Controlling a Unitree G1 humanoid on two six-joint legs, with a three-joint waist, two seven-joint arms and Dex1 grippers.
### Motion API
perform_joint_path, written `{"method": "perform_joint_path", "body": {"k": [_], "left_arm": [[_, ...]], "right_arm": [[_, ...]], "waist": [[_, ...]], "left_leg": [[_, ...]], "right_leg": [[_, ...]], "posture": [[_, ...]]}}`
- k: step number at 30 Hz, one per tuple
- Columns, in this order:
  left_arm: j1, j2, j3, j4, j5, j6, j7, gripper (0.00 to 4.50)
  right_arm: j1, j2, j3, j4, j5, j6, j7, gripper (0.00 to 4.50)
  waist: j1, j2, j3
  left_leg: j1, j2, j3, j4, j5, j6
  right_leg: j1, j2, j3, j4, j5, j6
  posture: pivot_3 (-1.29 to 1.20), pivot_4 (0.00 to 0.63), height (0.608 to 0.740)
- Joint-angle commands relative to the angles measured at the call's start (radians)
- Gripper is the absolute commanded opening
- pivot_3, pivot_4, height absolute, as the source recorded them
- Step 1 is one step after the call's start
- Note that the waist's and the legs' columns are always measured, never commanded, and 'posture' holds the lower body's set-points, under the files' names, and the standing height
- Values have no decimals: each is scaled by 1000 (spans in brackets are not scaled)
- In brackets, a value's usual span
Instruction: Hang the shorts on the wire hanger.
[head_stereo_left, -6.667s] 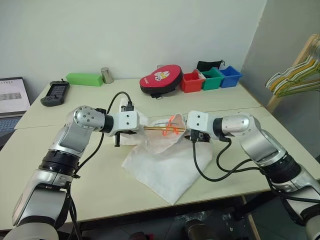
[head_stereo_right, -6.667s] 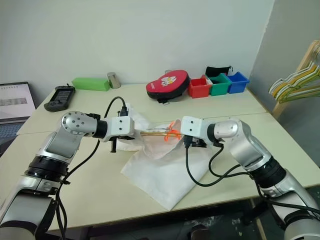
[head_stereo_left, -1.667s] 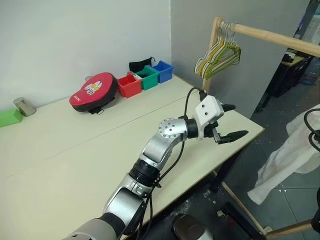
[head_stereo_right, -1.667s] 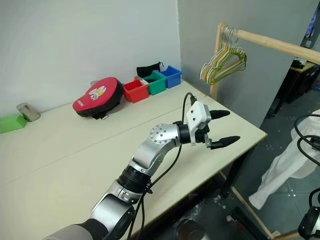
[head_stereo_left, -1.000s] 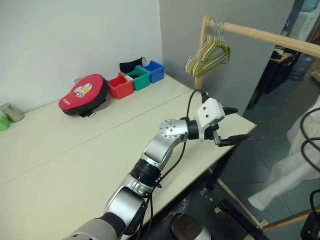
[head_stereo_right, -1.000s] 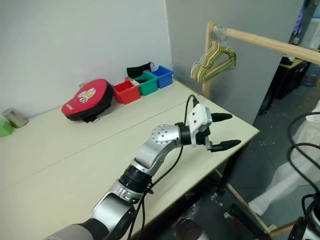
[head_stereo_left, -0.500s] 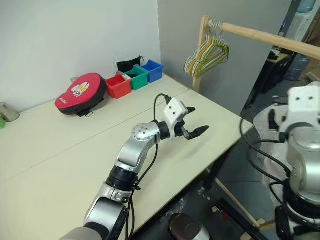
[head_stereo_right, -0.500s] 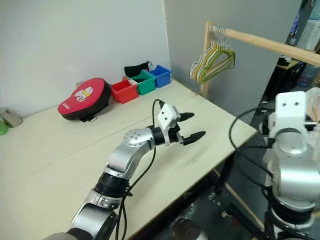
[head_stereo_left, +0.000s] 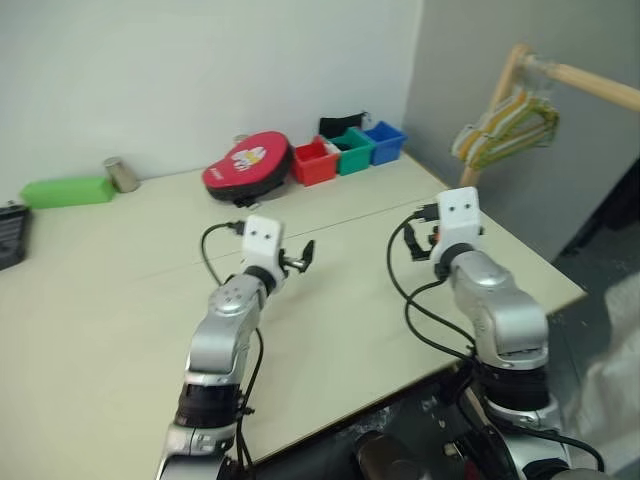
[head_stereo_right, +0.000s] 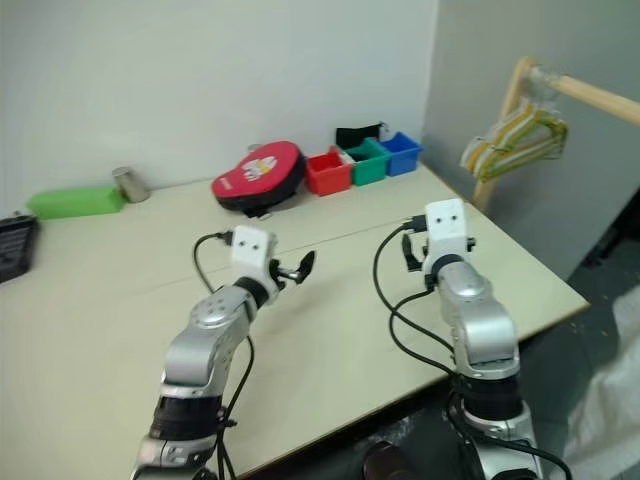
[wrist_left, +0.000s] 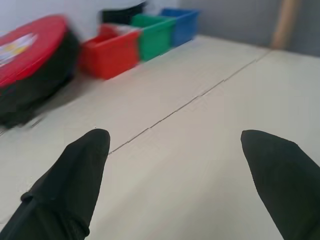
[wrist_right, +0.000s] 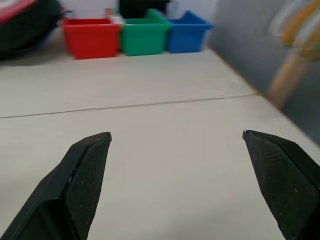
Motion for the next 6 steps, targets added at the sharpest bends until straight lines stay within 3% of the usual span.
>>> {"method": "perform_joint_path", "body": {"k": [1,5,6], "left_arm": [[18,-19,43,-79,22,19,89,4500],[43,-33,84,-69,10,18,128,4500],[44,-30,84,-68,7,14,124,4500]], "right_arm": [[-13,33,-1,87,15,-99,1,4460],[-22,42,10,148,10,-153,3,4460],[-23,42,14,157,5,-162,1,4460]], "waist": [[66,0,0],[173,0,0],[173,0,0]], "left_leg": [[-2,0,-1,0,0,0],[-15,-1,-4,3,0,-1],[-15,-1,-5,3,0,-1]], "right_leg": [[-1,0,-1,0,1,-1],[-12,-2,-7,1,3,-5],[-12,-3,-9,0,3,-5]], "posture": [[-7,30,740],[14,33,740],[18,33,740]]}}
